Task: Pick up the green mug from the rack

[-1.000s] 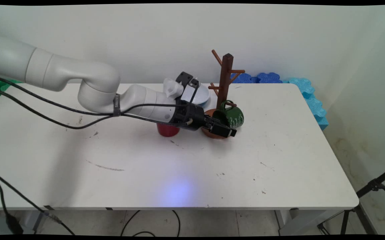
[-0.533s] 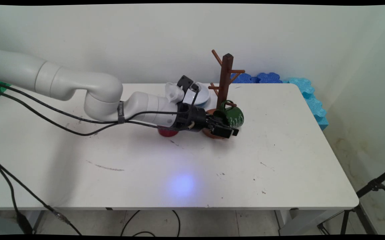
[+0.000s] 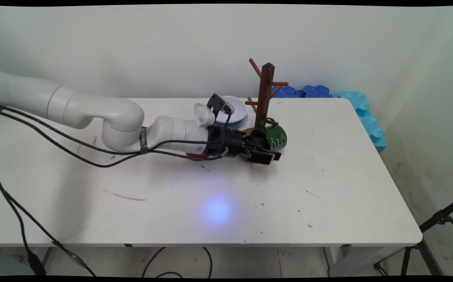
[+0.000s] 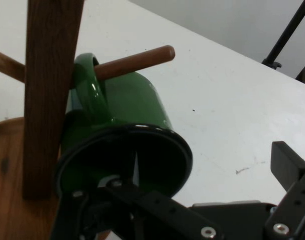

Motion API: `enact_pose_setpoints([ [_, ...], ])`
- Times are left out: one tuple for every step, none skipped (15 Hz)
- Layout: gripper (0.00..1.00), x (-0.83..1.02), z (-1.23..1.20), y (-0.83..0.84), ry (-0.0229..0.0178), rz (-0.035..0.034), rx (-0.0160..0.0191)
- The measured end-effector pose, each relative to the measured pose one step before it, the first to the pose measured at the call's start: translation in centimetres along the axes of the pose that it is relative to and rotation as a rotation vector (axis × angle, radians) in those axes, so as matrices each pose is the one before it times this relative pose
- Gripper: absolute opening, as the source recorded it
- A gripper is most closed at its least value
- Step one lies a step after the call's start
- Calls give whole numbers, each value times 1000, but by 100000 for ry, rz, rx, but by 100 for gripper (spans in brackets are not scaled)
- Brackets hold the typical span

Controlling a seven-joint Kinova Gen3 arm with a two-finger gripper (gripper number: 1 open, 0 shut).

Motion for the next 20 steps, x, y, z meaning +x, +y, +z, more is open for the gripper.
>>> enact_pose_setpoints([
  [100, -259, 150, -96, 676, 413, 131],
  [100, -215, 140, -57, 541, 346, 31],
  [100, -235, 149, -67, 604, 376, 65],
  [100, -205, 180, -66, 612, 396, 18],
  [100, -168, 162, -74, 495, 355, 79],
  [100, -199, 187, -109, 523, 359, 185],
  [100, -166, 161, -100, 453, 315, 148],
  [100, -188, 182, -99, 486, 327, 128],
  [100, -178, 170, -80, 481, 310, 62],
  [100, -132, 209, -36, 481, 322, -107],
  [100, -83, 160, -22, 452, 251, -74],
  [100, -86, 193, -7, 470, 289, -97],
  [100, -72, 188, 17, 395, 255, -36],
  [100, -51, 164, -2, 299, 193, 48],
  [100, -63, 186, -2, 271, 169, 77],
  [100, -51, 183, -4, 238, 179, 81],
  [100, -53, 142, 8, 136, 100, 34],
  [100, -60, 149, 3, 145, 96, 93],
  [0, -71, 119, 1, 80, 117, 152],
  [0, -58, 90, -9, 47, 143, 159],
])
